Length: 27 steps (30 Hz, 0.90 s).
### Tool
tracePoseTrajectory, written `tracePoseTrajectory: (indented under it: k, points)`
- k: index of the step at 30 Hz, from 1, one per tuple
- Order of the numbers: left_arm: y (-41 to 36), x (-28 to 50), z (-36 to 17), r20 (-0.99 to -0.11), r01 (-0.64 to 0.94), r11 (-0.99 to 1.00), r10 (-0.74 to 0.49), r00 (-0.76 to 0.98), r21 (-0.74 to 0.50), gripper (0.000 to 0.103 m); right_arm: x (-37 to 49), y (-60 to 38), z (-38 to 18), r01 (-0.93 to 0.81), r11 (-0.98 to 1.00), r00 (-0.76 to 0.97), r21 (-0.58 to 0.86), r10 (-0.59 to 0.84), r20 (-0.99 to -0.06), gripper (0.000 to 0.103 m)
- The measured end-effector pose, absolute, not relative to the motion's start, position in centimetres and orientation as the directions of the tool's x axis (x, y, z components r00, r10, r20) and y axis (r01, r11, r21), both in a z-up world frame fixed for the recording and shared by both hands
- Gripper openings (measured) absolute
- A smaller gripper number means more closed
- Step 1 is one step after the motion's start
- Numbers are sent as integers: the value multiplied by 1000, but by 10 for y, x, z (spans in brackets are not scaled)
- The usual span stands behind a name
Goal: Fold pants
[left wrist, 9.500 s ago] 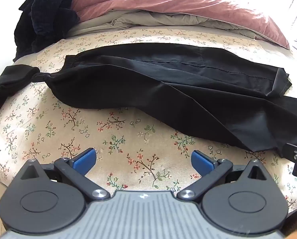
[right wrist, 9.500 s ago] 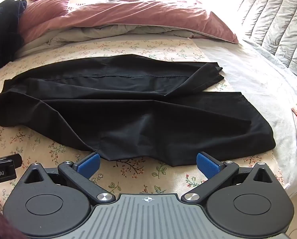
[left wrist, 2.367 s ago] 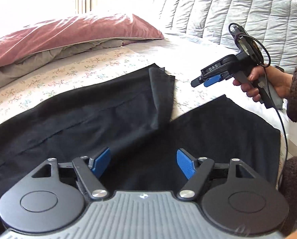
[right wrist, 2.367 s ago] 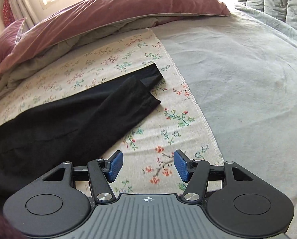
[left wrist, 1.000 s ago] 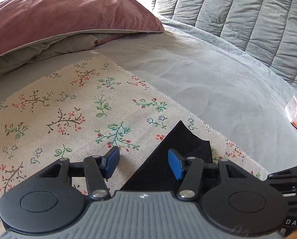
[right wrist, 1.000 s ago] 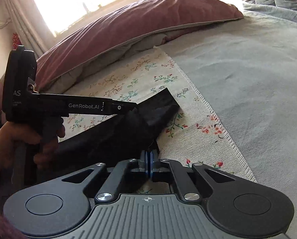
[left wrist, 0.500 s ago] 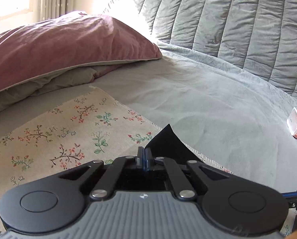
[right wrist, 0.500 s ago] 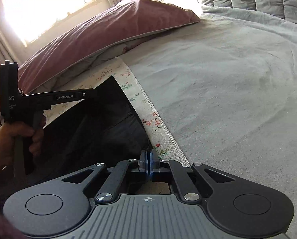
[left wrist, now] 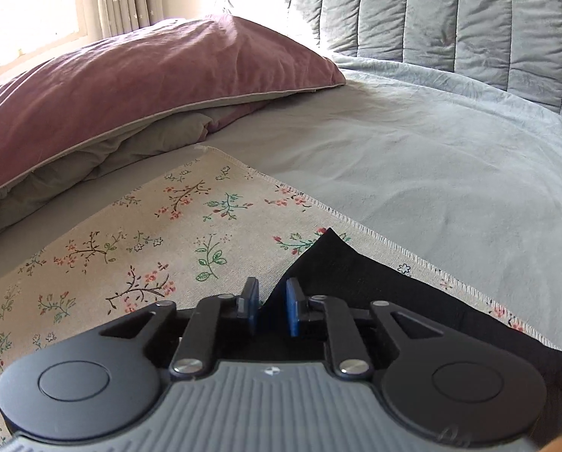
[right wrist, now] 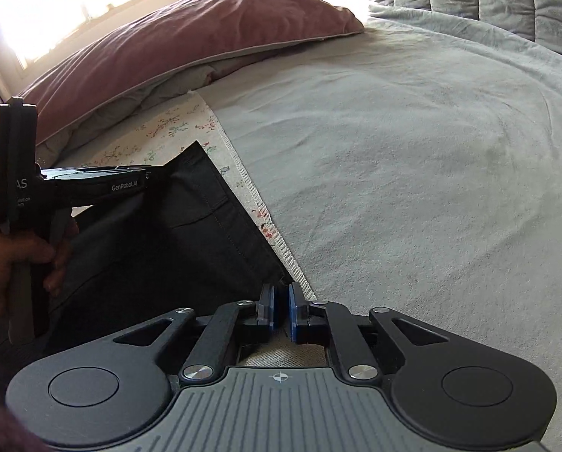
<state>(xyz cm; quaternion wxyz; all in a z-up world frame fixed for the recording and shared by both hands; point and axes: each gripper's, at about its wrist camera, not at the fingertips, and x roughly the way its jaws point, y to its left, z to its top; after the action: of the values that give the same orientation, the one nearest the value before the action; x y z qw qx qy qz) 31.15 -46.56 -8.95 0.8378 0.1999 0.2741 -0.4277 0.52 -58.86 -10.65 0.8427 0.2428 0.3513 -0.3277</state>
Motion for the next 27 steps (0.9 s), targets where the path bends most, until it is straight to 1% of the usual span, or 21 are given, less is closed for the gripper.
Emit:
tracePoseTrajectory:
  k: [1, 3, 4, 5, 6, 7, 8, 9, 11, 13, 15, 19, 21, 23, 27]
  points:
    - [-463, 311, -86, -629, 823, 559, -607, 487, 98, 49, 5, -588, -105, 725, 668, 530, 167, -386, -755, 14]
    - [-448, 312, -73, -618, 814, 575, -610, 497, 87, 57, 3, -584, -97, 729, 670, 516, 140, -404, -755, 21]
    - [-441, 312, -66, -615, 808, 584, -609, 501, 78, 59, 2, -583, -93, 727, 673, 518, 137, -406, -753, 22]
    - [-430, 313, -57, -611, 797, 601, -609, 505, 60, 65, 1, -581, -88, 722, 678, 523, 139, -404, -751, 22]
    - [-417, 312, -48, -608, 785, 618, -607, 512, 43, 71, -1, -577, -81, 712, 687, 534, 146, -394, -748, 26]
    - [-405, 312, -40, -608, 774, 633, -605, 514, 25, 74, -1, -574, -75, 702, 695, 543, 152, -386, -745, 28]
    - [-391, 311, -33, -610, 766, 643, -606, 510, 2, 78, -2, -568, -68, 692, 705, 553, 155, -381, -741, 35]
    - [-377, 309, -27, -619, 760, 649, -604, 502, -17, 79, -2, -563, -60, 680, 716, 564, 155, -377, -735, 43]
    - [-348, 301, -15, -634, 754, 657, -591, 499, -20, 82, -4, -550, -46, 660, 736, 583, 152, -374, -721, 52]
    - [-317, 292, -3, -645, 746, 666, -575, 504, -11, 86, -5, -533, -29, 628, 764, 604, 147, -361, -710, 57]
    - [-286, 282, 8, -653, 739, 674, -564, 506, -9, 91, -7, -516, -14, 606, 784, 618, 131, -361, -699, 66]
    - [-228, 252, 28, -665, 707, 707, -510, 546, 38, 97, -11, -482, 12, 564, 817, 642, 116, -346, -684, 74]
    - [-201, 238, 38, -674, 688, 724, -482, 560, 53, 101, -14, -464, 23, 543, 832, 652, 111, -335, -680, 82]
    - [-172, 225, 47, -674, 668, 742, -463, 575, 60, 103, -18, -445, 32, 519, 847, 668, 114, -319, -673, 86]
    - [-119, 201, 65, -662, 617, 783, -424, 618, 75, 103, -21, -412, 44, 484, 865, 692, 133, -285, -663, 92]
